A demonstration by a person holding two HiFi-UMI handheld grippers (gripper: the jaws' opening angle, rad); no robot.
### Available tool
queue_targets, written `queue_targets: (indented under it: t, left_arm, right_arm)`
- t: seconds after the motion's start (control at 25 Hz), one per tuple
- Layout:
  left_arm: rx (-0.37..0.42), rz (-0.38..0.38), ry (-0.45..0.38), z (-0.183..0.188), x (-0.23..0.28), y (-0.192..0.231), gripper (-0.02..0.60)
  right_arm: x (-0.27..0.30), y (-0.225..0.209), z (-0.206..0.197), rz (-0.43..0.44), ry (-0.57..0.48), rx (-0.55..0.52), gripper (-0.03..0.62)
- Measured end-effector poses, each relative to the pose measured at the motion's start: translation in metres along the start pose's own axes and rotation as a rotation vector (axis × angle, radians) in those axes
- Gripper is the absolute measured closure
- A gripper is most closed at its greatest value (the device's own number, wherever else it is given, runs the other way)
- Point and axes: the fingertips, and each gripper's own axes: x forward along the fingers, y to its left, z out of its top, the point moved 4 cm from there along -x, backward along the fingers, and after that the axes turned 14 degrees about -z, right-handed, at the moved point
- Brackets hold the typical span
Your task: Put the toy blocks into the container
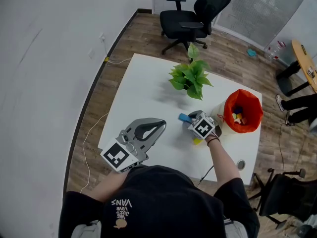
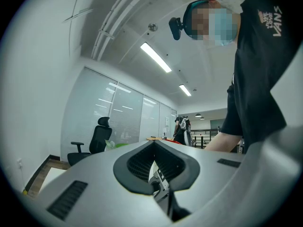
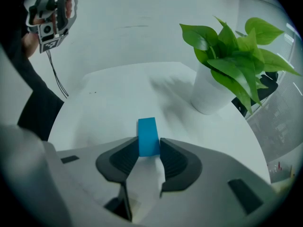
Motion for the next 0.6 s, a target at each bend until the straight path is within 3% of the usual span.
queue_targets:
  t: [0.08,0.6]
  left_arm:
    - [-0.001,-0.003,0.002,0.000,0.000,0.000,0.571]
    - [-0.009,-0.050,-0.005,0.000,0.007,-0.003,0.571]
  right_arm:
    - [-0.003,0.000,0.002,-0.014,-0.016,-0.010,0.445]
    - [-0.064,0.006,0.031,-0.079,-0.206,0.175,0.445]
